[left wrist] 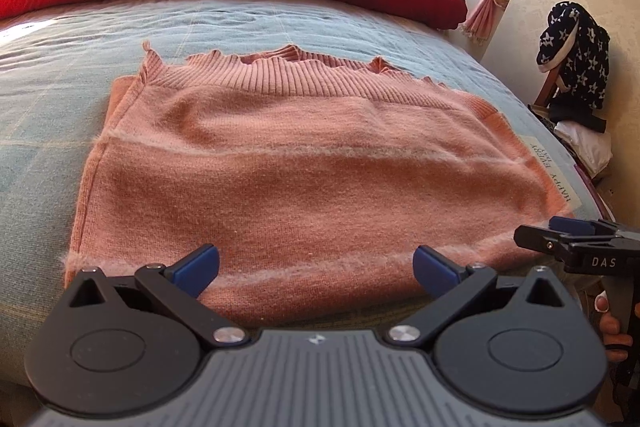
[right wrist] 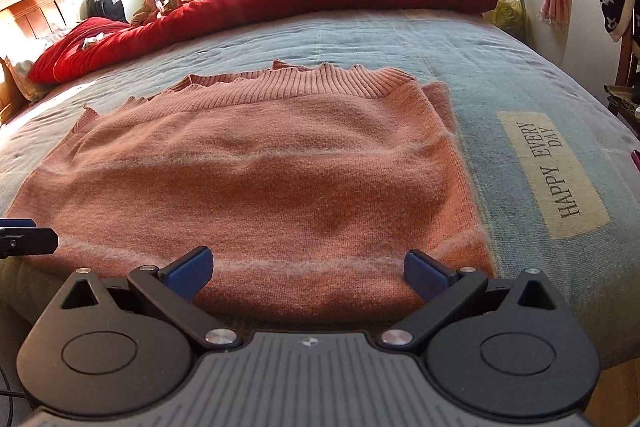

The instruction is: Fold clothes

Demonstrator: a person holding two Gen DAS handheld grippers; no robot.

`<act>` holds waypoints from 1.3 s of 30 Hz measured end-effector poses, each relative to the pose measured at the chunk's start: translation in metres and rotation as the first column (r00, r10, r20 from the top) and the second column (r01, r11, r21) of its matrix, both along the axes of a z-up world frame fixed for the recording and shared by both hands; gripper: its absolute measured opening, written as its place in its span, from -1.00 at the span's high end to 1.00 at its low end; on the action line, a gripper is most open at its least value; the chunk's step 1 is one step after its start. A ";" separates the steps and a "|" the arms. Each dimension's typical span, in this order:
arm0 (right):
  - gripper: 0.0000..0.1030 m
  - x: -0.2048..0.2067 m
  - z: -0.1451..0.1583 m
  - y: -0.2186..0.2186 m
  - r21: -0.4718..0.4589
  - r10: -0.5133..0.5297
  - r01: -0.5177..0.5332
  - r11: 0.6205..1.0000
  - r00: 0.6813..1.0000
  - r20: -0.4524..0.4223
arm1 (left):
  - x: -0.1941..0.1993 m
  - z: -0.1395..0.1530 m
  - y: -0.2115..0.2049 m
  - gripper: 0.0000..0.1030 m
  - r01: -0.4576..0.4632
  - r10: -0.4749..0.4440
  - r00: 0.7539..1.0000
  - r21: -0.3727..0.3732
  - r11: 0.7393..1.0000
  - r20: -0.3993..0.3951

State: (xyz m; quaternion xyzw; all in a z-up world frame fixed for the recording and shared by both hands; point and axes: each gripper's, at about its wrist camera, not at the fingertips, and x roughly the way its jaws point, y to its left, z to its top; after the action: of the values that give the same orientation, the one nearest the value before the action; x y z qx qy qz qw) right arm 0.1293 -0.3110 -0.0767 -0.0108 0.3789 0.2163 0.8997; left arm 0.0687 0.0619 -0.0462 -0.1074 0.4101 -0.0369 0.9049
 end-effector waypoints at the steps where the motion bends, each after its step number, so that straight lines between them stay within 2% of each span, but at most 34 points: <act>1: -1.00 -0.001 -0.001 -0.001 -0.002 0.002 -0.002 1.000 1.000 0.000 | 0.000 -0.004 0.001 -0.99 -0.005 0.005 1.000 -0.002 1.000 -0.015; 8: -1.00 -0.004 -0.007 0.000 -0.029 0.002 -0.003 1.000 1.000 -0.006 | -0.002 0.000 0.001 -0.99 -0.008 0.008 1.000 -0.004 1.000 -0.008; 14: -1.00 -0.005 -0.008 0.000 -0.035 0.006 -0.006 0.999 1.000 -0.001 | 0.002 0.007 -0.003 -0.99 0.008 -0.008 1.000 0.001 1.000 0.030; 19: -1.00 -0.005 -0.009 -0.001 -0.034 0.013 -0.013 0.999 1.000 0.002 | 0.008 -0.005 -0.003 -0.99 -0.007 0.008 1.000 0.016 1.000 -0.019; 26: -1.00 -0.006 -0.007 0.000 -0.039 0.018 -0.017 0.999 1.000 0.012 | 0.003 0.006 0.004 -0.99 -0.004 0.004 1.000 0.004 1.000 0.025; 30: -1.00 -0.007 -0.006 0.000 -0.043 0.020 -0.019 0.999 1.000 0.018 | 0.007 -0.004 0.012 -0.99 -0.035 0.035 0.999 0.011 0.999 -0.019; 33: -1.00 -0.008 -0.005 0.001 -0.045 0.022 -0.021 0.999 1.000 0.022 | 0.004 -0.001 0.014 -0.99 -0.026 0.026 1.000 0.000 1.000 0.007; 36: -1.00 -0.009 0.002 -0.003 -0.010 0.020 -0.019 1.000 0.998 0.052 | 0.003 0.007 0.019 -0.99 -0.033 0.033 0.998 -0.001 0.999 0.046; 39: -1.00 -0.007 0.006 -0.008 0.023 0.009 -0.011 1.000 0.998 0.065 | 0.008 0.005 0.026 -0.99 -0.062 0.062 0.997 0.007 0.998 0.039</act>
State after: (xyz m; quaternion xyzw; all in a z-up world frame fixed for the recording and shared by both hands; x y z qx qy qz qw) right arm 0.1223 -0.3189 -0.0705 -0.0091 0.3468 0.2248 0.9106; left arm 0.0771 0.0874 -0.0414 -0.1155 0.3891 -0.0092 0.9139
